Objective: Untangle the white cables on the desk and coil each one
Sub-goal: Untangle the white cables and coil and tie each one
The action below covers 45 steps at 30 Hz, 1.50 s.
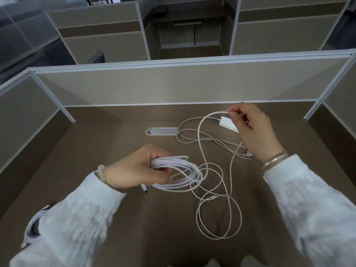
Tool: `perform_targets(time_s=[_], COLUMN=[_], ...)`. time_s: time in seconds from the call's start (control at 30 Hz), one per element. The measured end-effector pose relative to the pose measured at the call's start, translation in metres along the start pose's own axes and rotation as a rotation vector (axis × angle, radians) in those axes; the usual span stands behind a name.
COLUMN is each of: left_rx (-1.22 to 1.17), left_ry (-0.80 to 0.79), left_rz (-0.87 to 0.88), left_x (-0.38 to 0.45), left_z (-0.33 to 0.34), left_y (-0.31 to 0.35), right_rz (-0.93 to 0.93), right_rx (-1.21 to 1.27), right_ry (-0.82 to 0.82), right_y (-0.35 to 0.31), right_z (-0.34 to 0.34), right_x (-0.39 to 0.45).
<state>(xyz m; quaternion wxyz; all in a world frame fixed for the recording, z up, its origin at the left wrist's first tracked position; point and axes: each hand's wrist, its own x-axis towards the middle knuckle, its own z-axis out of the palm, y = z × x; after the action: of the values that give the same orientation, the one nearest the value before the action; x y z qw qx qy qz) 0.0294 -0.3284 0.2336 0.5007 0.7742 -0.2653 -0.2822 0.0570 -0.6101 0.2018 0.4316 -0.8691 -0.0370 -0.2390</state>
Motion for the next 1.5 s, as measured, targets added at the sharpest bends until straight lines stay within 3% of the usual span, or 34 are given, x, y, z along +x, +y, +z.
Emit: perform_targets(time_s=[0.1,0.23,0.3,0.43,0.63,0.87,1.07,1.27,1.5], left_rx=[-0.034,-0.548,-0.718,-0.843,-0.862,-0.864,-0.639,-0.593,-0.489], left_ry=[-0.045,-0.053,0.102,0.417,0.643,0.638,0.762,0.659,0.75], left_rz=[0.128,0.294,0.282,0.166,0.059,0.045,0.124,0.1,0.061], left_x=[-0.002,0.003,0.011,0.023,0.031,0.031,0.033,0.041,0.045], left_z=[0.008,0.015,0.013,0.005,-0.004,-0.012,-0.01,0.014,0.015], left_y=[0.026,0.04,0.04,0.032,0.011,-0.001,-0.011,-0.011,-0.009], right_rz=[-0.038,0.06,0.036,-0.062,-0.104,-0.168,-0.134,0.105,0.18], right_rx=[-0.015,0.068,0.102,0.04,0.093,0.18,0.284,0.521,0.543], right_ry=[-0.061,-0.365,-0.44,-0.52,-0.714,-0.6,-0.559,-0.559,-0.637], right_y=[-0.006,-0.011,-0.013,-0.021,-0.034,-0.029,-0.033,-0.058,-0.085], right_z=[0.017,0.048,0.059,0.077,0.087,0.068,0.053,0.067,0.06], right_x=[0.007,-0.011,-0.031,-0.064,-0.094,-0.088,-0.086,-0.095,-0.1])
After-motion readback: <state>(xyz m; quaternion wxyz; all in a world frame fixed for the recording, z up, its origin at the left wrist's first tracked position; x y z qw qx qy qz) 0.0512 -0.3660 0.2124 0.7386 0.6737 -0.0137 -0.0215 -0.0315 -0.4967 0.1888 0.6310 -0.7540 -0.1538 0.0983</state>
